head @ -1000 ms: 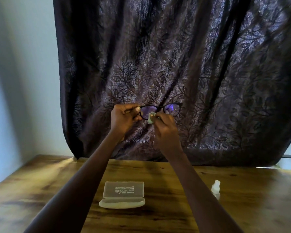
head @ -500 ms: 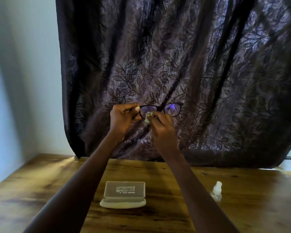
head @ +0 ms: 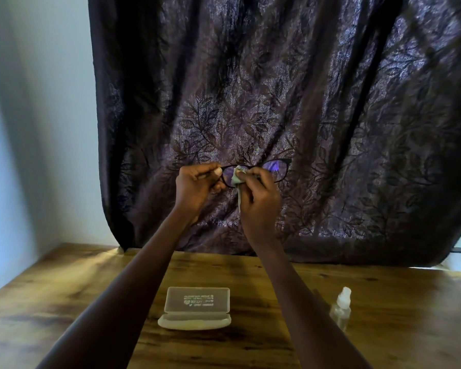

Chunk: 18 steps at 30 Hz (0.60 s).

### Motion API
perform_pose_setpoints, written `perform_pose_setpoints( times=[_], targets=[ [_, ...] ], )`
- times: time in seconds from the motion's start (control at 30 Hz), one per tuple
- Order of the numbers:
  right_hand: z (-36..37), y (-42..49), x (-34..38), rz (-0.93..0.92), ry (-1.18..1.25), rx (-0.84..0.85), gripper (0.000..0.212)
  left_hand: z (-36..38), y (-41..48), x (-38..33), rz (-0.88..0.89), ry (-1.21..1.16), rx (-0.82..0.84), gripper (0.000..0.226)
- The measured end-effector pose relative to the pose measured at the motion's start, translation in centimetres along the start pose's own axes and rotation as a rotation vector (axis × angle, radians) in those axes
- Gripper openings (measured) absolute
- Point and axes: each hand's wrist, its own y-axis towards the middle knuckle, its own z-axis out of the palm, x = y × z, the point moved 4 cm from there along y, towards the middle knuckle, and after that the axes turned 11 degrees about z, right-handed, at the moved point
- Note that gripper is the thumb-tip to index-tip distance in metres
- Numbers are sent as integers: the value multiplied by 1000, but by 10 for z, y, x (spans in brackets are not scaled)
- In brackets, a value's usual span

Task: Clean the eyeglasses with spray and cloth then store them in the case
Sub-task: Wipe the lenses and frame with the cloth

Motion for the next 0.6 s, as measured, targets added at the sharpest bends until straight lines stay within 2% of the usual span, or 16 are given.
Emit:
perform_pose_setpoints(
  times=[0.2,0.43,0.6],
  targets=[
    [-3,1,-6,110,202,-75,19,-4,-1,1,20,74,46,25],
    [-1,-4,-6,152,262,-80,19,-5,-2,-9,122,163,88,23],
    [-2,-5,-7,156,273,-101,18,-6,-6,-14,259,342,130,13]
  ],
)
